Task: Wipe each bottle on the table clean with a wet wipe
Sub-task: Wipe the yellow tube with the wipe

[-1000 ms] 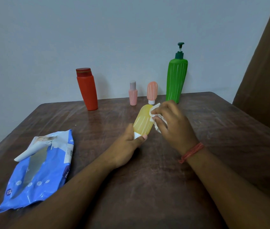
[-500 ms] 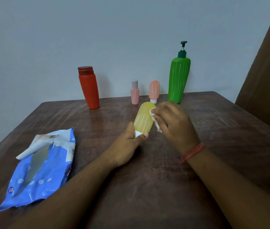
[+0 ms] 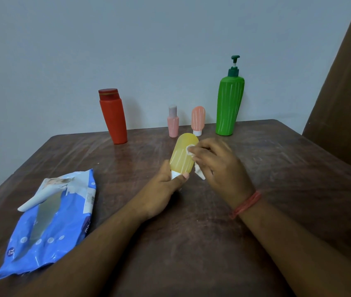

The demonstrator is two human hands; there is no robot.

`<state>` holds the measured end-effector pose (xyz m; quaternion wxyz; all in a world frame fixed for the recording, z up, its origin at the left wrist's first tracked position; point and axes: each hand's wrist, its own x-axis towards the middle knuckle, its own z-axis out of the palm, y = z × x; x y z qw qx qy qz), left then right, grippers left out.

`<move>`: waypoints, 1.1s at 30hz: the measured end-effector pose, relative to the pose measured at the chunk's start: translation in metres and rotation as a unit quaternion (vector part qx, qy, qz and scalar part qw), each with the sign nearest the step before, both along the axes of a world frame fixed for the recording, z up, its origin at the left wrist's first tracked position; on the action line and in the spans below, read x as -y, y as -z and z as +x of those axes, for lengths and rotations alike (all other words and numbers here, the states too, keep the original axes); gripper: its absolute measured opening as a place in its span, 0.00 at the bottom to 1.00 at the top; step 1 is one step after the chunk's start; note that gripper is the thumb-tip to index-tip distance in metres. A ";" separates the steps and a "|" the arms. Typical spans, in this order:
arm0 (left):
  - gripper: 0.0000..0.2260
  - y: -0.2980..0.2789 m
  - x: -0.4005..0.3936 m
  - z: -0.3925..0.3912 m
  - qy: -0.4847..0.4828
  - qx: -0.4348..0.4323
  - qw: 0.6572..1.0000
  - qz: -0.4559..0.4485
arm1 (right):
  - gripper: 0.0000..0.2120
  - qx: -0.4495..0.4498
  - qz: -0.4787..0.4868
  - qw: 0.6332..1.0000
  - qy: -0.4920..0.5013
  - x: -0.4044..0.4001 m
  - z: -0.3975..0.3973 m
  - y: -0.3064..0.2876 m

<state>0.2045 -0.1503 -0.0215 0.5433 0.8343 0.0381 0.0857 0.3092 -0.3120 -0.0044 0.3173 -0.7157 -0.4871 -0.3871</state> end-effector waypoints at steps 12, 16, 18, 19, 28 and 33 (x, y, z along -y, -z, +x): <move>0.19 -0.003 0.003 -0.001 0.005 -0.012 0.999 0.042 | 0.10 -0.037 0.020 0.999 0.032 0.003 0.006 -0.003; 0.16 -0.003 0.003 -0.001 0.006 -0.007 0.999 0.048 | 0.07 -0.004 0.002 0.999 0.040 0.005 0.007 -0.005; 0.18 -0.003 0.003 -0.001 0.000 -0.008 0.998 0.059 | 0.07 -0.023 0.023 0.999 0.039 0.006 0.009 -0.007; 0.20 -0.004 0.003 -0.001 -0.001 -0.009 0.998 0.059 | 0.07 -0.027 0.019 0.999 0.027 0.005 0.009 -0.006; 0.18 -0.005 0.005 -0.001 -0.001 -0.008 0.999 0.045 | 0.06 -0.034 -0.014 0.999 0.001 0.006 0.006 -0.003; 0.12 -0.003 0.003 -0.001 -0.001 -0.001 0.999 0.053 | 0.05 -0.029 0.000 1.000 0.008 0.006 0.006 -0.004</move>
